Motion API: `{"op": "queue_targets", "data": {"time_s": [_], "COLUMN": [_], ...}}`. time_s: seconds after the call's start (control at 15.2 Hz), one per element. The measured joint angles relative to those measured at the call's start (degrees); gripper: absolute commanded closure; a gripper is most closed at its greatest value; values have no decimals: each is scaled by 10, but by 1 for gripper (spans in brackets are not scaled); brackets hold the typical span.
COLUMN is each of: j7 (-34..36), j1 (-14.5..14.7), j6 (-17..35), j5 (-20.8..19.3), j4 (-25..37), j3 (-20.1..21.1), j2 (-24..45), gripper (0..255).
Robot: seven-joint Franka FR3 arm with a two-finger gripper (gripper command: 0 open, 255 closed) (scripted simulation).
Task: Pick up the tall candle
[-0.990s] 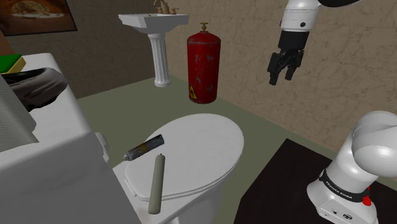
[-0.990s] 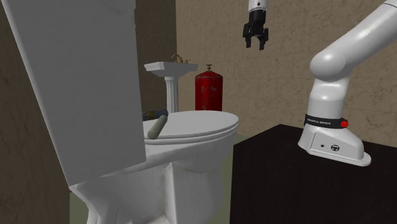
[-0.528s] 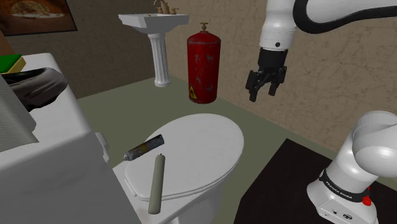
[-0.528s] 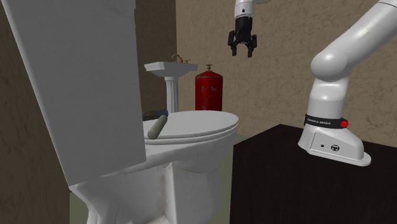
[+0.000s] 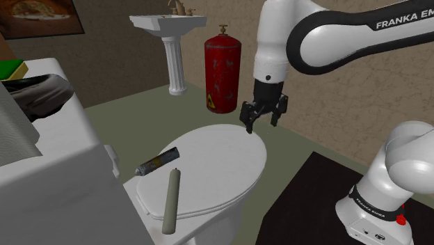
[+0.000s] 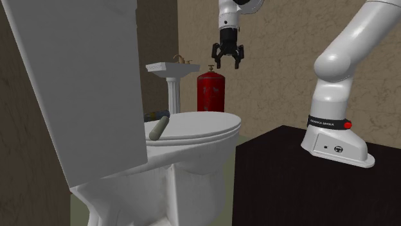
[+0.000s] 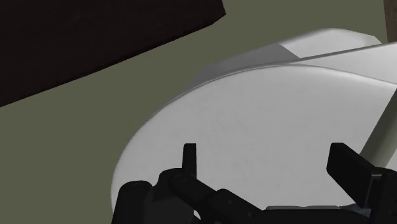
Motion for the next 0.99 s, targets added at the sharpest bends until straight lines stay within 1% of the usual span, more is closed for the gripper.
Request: {"op": "queue_targets", "data": {"time_s": [0.26,0.53,0.79,0.99], "j7": [76,158,259,341], "j1": [-7,-20,-20,-6], "j6": [54,97,124,137], "j5": [-10,-49,-113,-178], "j4": [22,65,122,173], "j3": [55,103,144,158], "j2": [73,165,266,353], "gripper": [0,0,0,0]}}
